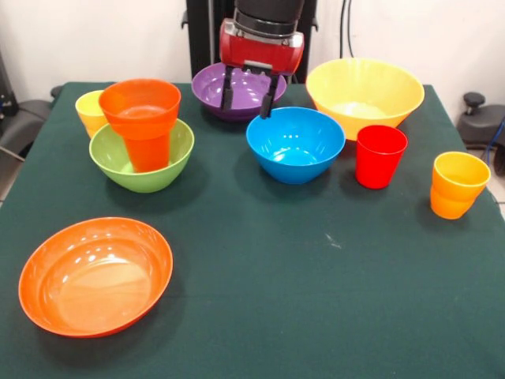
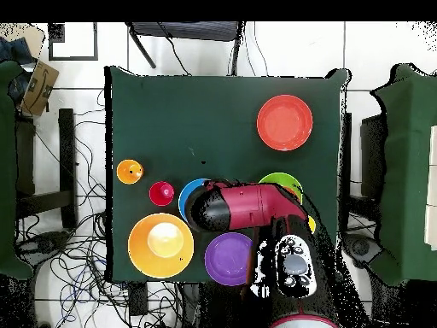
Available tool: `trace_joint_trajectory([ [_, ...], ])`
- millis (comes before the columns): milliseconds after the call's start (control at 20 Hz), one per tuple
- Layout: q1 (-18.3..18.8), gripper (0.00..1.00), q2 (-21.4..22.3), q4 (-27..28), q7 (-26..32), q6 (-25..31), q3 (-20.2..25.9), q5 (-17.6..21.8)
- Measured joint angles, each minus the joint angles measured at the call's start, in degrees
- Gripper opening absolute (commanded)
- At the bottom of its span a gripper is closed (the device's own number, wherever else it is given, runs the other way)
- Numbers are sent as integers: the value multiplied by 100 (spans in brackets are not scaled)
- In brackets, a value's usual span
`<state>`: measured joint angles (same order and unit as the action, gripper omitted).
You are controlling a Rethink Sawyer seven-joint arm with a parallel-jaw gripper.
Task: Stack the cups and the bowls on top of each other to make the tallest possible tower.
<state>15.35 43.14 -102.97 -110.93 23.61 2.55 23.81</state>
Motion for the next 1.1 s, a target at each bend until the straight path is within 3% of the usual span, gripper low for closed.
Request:
trace_joint_trajectory([
  [450,-234,100,-195,2,0,-1,-242,-14],
  [1100,-226,100,-256,2,0,-1,-296,-74],
])
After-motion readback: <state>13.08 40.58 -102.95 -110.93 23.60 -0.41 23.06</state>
